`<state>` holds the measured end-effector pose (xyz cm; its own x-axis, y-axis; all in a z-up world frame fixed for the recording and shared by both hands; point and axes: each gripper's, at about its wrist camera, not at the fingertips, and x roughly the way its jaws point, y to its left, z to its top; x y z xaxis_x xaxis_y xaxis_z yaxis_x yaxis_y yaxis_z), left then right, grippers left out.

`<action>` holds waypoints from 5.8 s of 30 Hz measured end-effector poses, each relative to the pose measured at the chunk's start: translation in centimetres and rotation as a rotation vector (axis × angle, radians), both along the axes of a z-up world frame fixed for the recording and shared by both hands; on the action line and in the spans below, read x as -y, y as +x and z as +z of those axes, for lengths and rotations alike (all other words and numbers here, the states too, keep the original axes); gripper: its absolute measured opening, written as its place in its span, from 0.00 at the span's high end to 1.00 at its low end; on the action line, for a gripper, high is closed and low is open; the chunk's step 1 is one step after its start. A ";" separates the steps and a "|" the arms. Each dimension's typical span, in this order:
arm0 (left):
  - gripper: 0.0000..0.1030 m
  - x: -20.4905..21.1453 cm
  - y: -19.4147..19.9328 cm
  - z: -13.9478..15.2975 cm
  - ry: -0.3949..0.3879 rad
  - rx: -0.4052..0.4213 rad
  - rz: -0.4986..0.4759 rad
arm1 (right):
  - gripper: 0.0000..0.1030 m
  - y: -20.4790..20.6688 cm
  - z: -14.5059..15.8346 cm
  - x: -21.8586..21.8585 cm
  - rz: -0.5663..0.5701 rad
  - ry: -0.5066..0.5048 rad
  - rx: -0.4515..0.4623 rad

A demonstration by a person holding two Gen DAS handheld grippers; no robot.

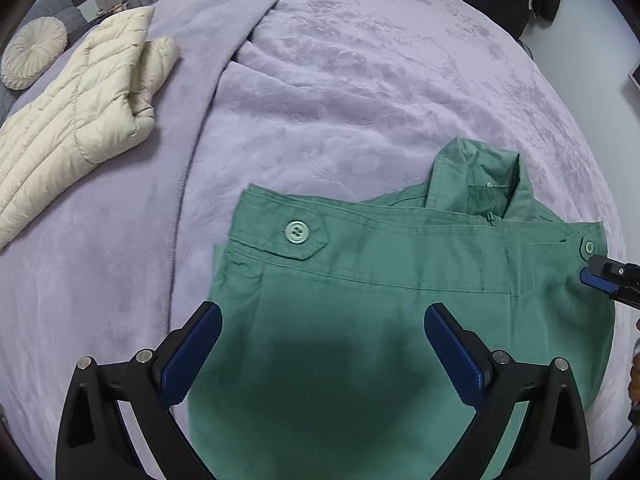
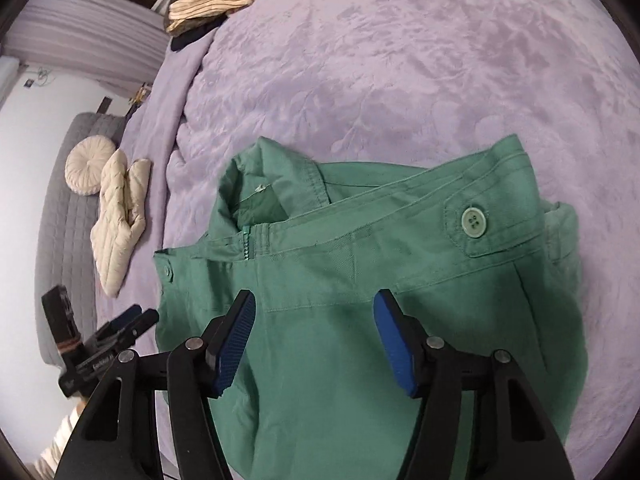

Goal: Fold small clothes

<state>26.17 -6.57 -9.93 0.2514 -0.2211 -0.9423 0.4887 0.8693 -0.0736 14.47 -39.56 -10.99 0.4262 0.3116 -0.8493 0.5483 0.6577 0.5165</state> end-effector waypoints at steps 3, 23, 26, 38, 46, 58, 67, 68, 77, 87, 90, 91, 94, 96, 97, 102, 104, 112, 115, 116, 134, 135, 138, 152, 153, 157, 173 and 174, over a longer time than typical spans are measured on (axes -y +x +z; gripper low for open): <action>0.01 1.2 -0.5 -0.1 0.035 0.057 -0.022 | 0.37 -0.2 0.8 0.5 -0.006 -0.117 -0.025; 0.01 -2.4 3.7 -7.5 0.209 0.035 0.150 | 0.92 -2.9 -2.8 7.4 -0.038 -0.247 -0.130; 0.01 -4.1 4.7 -7.6 0.210 0.015 0.218 | 0.90 -4.1 -2.9 8.2 -0.126 -0.178 -0.101; 0.01 -4.8 -1.6 -1.4 0.105 0.035 0.086 | 0.81 -5.6 3.6 -2.5 0.076 -0.198 -0.003; 0.01 1.0 -10.2 -2.5 0.001 -0.084 -0.086 | 0.81 -6.4 -0.8 -14.6 0.255 -0.027 -0.024; 0.01 -6.5 -10.0 -6.1 0.182 -0.022 -0.006 | 0.89 -13.5 -2.0 -7.1 0.156 -0.239 -0.175; 0.00 -13.5 -7.3 -6.0 0.207 -0.086 0.225 | 0.99 -18.2 -1.1 -0.8 -0.129 -0.199 -0.206; 0.00 -13.2 -7.3 -5.1 0.210 -0.077 0.229 | 0.96 -18.2 -0.3 -0.7 -0.145 -0.200 -0.185; 0.00 -5.5 -1.1 -1.3 0.143 0.087 0.159 | 0.96 -8.6 2.3 0.3 -0.012 -0.325 -0.057; 0.00 -6.0 3.1 -7.0 0.180 0.001 0.247 | 0.96 -10.9 -1.6 6.2 -0.179 -0.231 -0.100; 0.00 -7.2 2.6 -6.2 0.204 0.001 0.248 | 0.96 -11.6 -0.5 6.0 -0.176 -0.230 -0.097; 0.00 -7.4 2.4 -5.9 0.214 0.006 0.242 | 0.95 -11.8 0.0 5.8 -0.173 -0.230 -0.092; 0.00 -8.0 1.2 -4.7 0.220 0.008 0.217 | 0.95 -12.6 1.2 4.8 -0.169 -0.217 -0.078; 0.00 -8.4 -0.2 -3.8 0.218 0.006 0.199 | 0.95 -13.3 1.8 3.8 -0.171 -0.199 -0.074; 0.00 -8.5 -1.0 -3.4 0.216 0.006 0.193 | 0.94 -13.7 2.0 3.2 -0.171 -0.188 -0.075; 0.00 -8.9 -5.1 -1.7 0.198 -0.020 0.142 | 0.91 -15.1 2.4 -0.7 -0.156 -0.136 -0.085; 0.00 -8.7 -6.8 -1.1 0.192 -0.025 0.104 | 0.90 -15.6 2.5 -2.7 -0.142 -0.117 -0.088; 0.00 -9.9 -11.7 0.5 0.160 -0.049 0.032 | 0.59 -17.0 2.4 -9.7 -0.135 -0.043 -0.105; 0.00 -10.7 -12.7 0.8 0.150 -0.067 0.033 | 0.56 -17.1 2.2 -12.1 -0.130 -0.015 -0.106; 0.00 -10.9 -13.0 0.9 0.145 -0.074 0.034 | 0.56 -17.1 2.1 -12.9 -0.127 -0.007 -0.108; 0.00 -15.1 -14.4 -0.1 0.099 -0.136 0.041 | 0.34 -15.3 1.2 -21.9 -0.090 0.062 -0.132; 0.00 -15.1 -14.5 0.0 0.093 -0.139 0.036 | 0.34 -15.1 1.0 -22.3 -0.083 0.065 -0.136; 0.00 -15.2 -14.7 -0.1 0.088 -0.146 0.023 | 0.27 -14.4 0.6 -23.5 -0.061 0.071 -0.141; 0.00 -19.0 -8.7 -3.2 0.120 -0.135 0.207 | 0.24 -11.2 -1.1 -28.3 0.038 0.116 -0.167; 0.00 -19.1 -8.3 -3.9 0.122 -0.143 0.211 | 0.24 -11.3 -1.2 -28.4 0.040 0.116 -0.174; 0.00 -19.2 -7.8 -6.4 0.181 -0.145 0.191 | 0.24 -11.6 -1.4 -28.5 0.031 0.114 -0.192; 0.00 -24.2 -8.3 -5.5 0.112 -0.206 0.187 | 0.24 -10.1 -3.0 -28.6 -0.004 0.186 -0.184; 0.00 -24.1 -8.2 -5.4 0.103 -0.213 0.183 | 0.24 -9.9 -3.1 -28.7 -0.005 0.193 -0.181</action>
<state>17.94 17.48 -15.32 0.0725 -0.0904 -0.9933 0.3060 0.9499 -0.0641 4.54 -10.84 -14.14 0.2749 0.4734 -0.8369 0.6462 0.5535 0.5253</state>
